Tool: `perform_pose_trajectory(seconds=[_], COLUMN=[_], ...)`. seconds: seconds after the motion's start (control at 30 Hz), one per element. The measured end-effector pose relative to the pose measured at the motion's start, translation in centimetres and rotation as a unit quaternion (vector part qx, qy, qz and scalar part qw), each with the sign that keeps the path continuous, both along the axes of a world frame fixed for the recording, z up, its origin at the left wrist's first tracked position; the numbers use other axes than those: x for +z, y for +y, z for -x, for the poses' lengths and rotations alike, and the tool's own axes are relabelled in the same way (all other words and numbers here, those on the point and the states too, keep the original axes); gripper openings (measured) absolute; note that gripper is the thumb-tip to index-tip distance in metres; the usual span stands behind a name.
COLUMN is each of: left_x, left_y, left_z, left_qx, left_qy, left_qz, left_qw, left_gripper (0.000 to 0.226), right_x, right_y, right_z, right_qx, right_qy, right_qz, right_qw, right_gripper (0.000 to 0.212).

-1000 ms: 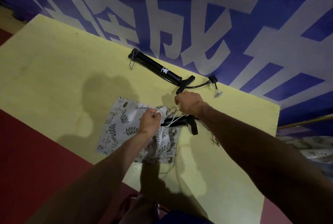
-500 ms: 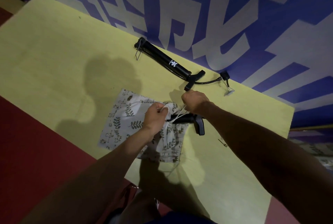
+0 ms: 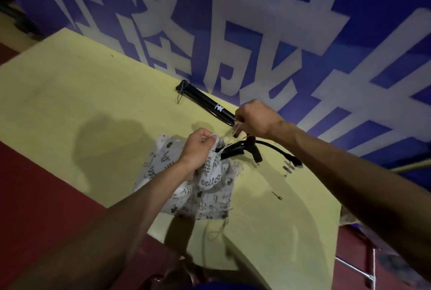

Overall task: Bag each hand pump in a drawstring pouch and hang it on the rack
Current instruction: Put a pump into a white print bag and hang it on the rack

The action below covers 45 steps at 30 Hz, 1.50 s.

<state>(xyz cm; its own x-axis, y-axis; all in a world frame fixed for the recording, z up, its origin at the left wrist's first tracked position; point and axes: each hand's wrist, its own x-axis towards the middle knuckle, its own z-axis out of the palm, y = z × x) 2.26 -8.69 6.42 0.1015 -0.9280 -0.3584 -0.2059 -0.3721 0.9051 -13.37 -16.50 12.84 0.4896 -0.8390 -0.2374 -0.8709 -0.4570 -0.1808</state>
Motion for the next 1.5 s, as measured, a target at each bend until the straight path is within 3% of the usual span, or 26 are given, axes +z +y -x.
perform_pose_trajectory(seconds=[0.17,0.27,0.33,0.43,0.5,0.63,0.7,0.77,0.83,0.93,1.03,1.17,1.23,1.33,1.4,1.5], left_x=[5.0,8.3,10.2,11.7,12.7,14.7,15.3,15.9,16.7,18.2,17.9,15.9,16.3,16.6,15.7,15.3], left_y=[-1.0,-1.8,-2.4,-3.4,-3.8,-3.4,-2.9,-2.6,-2.6,-2.1,-1.9,-2.7,-2.0,-0.3,0.5,1.0], left_z=[-1.0,-1.7,-2.2,-2.3,-1.8,-0.4,0.6,1.8,3.5,6.3,9.0,13.2,15.6,18.8,21.3,25.4], left_qx=[-0.017,-0.041,-0.044,-0.049,-0.071,-0.151,-0.182,-0.192,-0.206,-0.278,-0.317,-0.352,-0.368,-0.406,-0.433,-0.415], left_qy=[0.015,-0.022,-0.063,-0.106,-0.087,0.015,0.062,0.051,0.034,0.057,0.010,-0.065,-0.124,-0.164,-0.192,-0.219], left_qz=[0.054,0.101,0.120,0.118,0.115,0.101,0.101,0.128,0.162,0.174,0.201,0.195,0.234,0.274,0.275,0.298], left_qw=[0.998,0.994,0.990,0.986,0.987,0.983,0.976,0.972,0.964,0.943,0.927,0.913,0.891,0.856,0.837,0.832], left_gripper=[0.017,0.016,0.015,0.012,0.011,0.046,0.051,0.054,0.049,0.022,0.008,0.030,0.041,0.033,0.023,0.039], right_x=[8.5,12.4,14.7,17.1,18.3,19.7,20.3,20.7,21.0,21.3,21.5,21.7,21.8,22.2,22.8,22.7], right_y=[1.4,1.7,1.9,2.6,2.8,3.2,3.5,3.9,4.6,5.9,7.1,8.4,9.1,10.3,11.5,13.1], right_z=[-1.6,-1.9,-2.0,-2.4,-2.6,-2.2,-1.4,-0.4,0.9,3.0,5.5,9.6,11.5,14.6,17.3,21.3], right_qx=[-0.066,-0.155,-0.188,-0.199,-0.207,-0.221,-0.235,-0.237,-0.230,-0.216,-0.232,-0.249,-0.247,-0.226,-0.200,-0.189], right_qy=[-0.131,-0.296,-0.344,-0.339,-0.355,-0.366,-0.386,-0.407,-0.419,-0.423,-0.473,-0.549,-0.578,-0.614,-0.612,-0.596], right_qz=[-0.057,-0.073,-0.048,-0.032,-0.021,-0.042,-0.040,-0.029,-0.016,-0.023,-0.013,0.000,0.005,0.004,0.006,0.029], right_qw=[0.988,0.940,0.919,0.919,0.911,0.903,0.891,0.882,0.878,0.880,0.850,0.798,0.778,0.756,0.765,0.780], right_gripper=[0.036,0.029,0.022,0.022,0.024,0.019,0.020,0.020,0.019,0.018,0.020,0.026,0.029,0.030,0.030,0.031])
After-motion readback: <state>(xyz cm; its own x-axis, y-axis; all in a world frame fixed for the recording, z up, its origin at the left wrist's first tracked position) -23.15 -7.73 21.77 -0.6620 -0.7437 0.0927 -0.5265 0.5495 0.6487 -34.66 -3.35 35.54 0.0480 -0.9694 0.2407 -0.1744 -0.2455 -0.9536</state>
